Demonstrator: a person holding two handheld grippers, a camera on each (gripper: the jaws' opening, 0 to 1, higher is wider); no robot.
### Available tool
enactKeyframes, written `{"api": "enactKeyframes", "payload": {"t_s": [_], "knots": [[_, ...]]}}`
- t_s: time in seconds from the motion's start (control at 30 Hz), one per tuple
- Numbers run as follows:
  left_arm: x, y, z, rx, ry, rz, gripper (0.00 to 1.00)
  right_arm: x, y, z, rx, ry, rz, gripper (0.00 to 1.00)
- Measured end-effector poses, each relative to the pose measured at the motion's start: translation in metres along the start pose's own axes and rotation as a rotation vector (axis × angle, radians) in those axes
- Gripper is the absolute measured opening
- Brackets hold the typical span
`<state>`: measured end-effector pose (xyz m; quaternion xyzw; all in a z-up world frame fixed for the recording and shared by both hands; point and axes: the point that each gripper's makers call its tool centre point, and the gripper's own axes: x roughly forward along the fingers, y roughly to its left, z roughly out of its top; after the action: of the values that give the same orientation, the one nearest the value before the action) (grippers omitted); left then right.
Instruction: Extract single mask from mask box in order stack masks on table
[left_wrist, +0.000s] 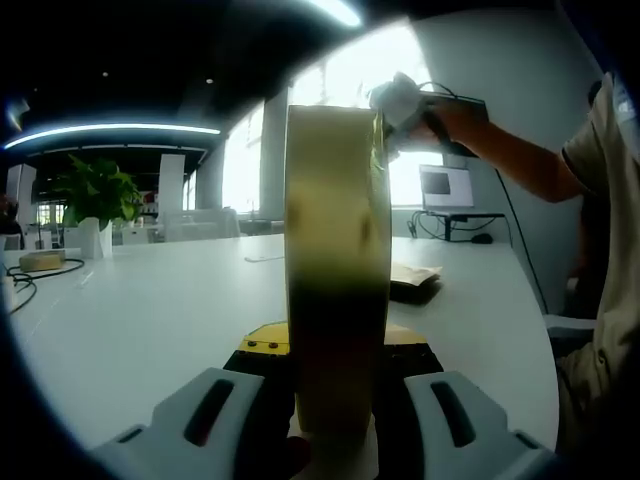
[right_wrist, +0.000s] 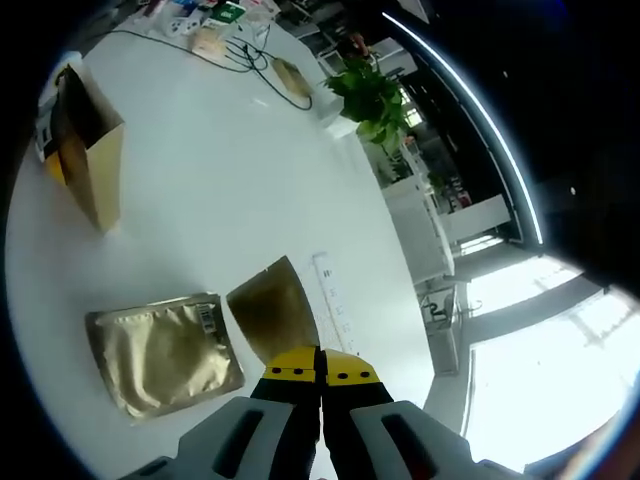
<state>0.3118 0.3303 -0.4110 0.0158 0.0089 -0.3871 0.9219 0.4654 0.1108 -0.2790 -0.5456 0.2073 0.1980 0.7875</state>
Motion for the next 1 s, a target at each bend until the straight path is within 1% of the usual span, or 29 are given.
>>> {"api": "enactKeyframes", "payload": {"t_s": [0.17, 0.27, 0.37, 0.5, 0.63, 0.8, 1.0], "knots": [[0.0, 0.0, 0.0, -0.001, 0.0, -0.001, 0.2, -0.012, 0.003, -0.003, -0.012, 0.007, -0.036, 0.0], [0.0, 0.0, 0.0, 0.0, 0.0, -0.001, 0.2, -0.023, 0.012, -0.003, -0.02, -0.003, -0.042, 0.0], [0.0, 0.0, 0.0, 0.0, 0.0, -0.001, 0.19, -0.026, 0.016, -0.003, -0.028, -0.013, -0.042, 0.0], [0.0, 0.0, 0.0, 0.001, 0.0, 0.0, 0.2, -0.031, 0.033, -0.002, -0.042, -0.024, -0.027, 0.0], [0.0, 0.001, -0.001, 0.001, 0.001, 0.001, 0.2, -0.038, 0.049, -0.007, -0.053, -0.021, -0.02, 0.0], [0.0, 0.0, 0.0, 0.002, 0.001, 0.001, 0.2, -0.046, 0.063, -0.011, -0.046, -0.031, -0.014, 0.0], [0.0, 0.0, 0.0, 0.002, 0.001, 0.001, 0.2, -0.052, 0.081, -0.011, -0.037, -0.054, -0.004, 0.0]]}}
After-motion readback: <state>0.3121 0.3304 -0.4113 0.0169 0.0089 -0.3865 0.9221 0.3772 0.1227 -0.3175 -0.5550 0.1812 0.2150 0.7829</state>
